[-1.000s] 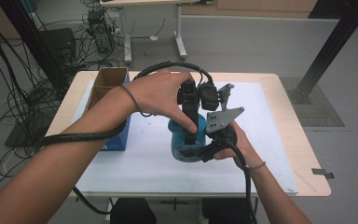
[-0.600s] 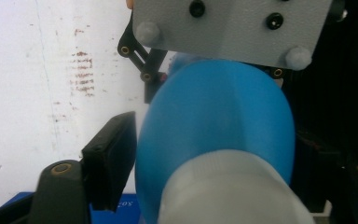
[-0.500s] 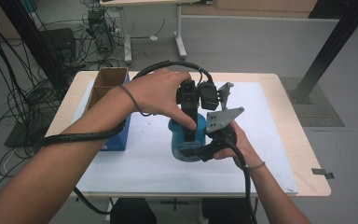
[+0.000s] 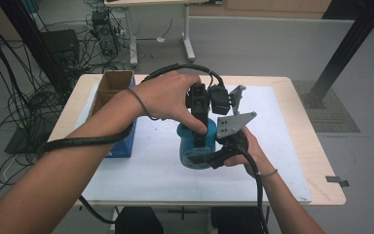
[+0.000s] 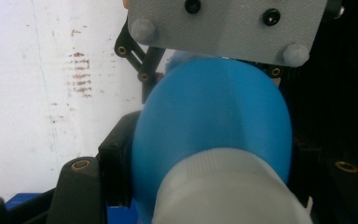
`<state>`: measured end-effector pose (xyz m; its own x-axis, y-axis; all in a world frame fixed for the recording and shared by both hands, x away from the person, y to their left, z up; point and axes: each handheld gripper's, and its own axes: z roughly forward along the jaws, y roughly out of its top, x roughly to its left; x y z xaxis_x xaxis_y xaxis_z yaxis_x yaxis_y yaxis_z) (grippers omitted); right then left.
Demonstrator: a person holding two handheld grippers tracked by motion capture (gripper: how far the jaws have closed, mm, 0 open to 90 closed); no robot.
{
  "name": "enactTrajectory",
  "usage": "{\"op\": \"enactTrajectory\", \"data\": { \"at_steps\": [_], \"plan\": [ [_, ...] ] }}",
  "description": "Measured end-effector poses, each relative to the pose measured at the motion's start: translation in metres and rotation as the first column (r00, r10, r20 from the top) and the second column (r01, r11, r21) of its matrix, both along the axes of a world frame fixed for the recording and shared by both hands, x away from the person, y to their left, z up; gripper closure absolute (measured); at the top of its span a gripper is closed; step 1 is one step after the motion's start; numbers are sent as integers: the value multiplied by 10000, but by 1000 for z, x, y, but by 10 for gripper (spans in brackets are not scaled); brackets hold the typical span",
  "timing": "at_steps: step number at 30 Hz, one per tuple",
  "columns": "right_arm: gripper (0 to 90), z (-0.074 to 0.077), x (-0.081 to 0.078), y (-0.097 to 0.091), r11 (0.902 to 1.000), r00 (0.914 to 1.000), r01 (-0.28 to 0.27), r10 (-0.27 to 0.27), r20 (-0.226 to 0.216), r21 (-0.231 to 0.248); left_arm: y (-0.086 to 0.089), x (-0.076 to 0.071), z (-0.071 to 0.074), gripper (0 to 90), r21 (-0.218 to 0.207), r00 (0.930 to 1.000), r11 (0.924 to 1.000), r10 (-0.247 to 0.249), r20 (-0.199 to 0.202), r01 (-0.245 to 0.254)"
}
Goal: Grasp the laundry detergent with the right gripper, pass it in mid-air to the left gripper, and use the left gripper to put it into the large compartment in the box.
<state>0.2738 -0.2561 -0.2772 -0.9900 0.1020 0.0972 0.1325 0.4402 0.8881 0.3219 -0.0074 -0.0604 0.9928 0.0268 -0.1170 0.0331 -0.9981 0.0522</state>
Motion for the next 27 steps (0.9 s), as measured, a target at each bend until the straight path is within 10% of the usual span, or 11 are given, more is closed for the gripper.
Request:
{"op": "enactTrajectory", "data": {
  "at_steps": [27],
  "plan": [
    [418, -2, 0, 1, 9999, 10000, -41, 41, -15, 98, 5, -2, 1, 369, -100, 9999, 9999, 70, 75, -70]
  ]
}}
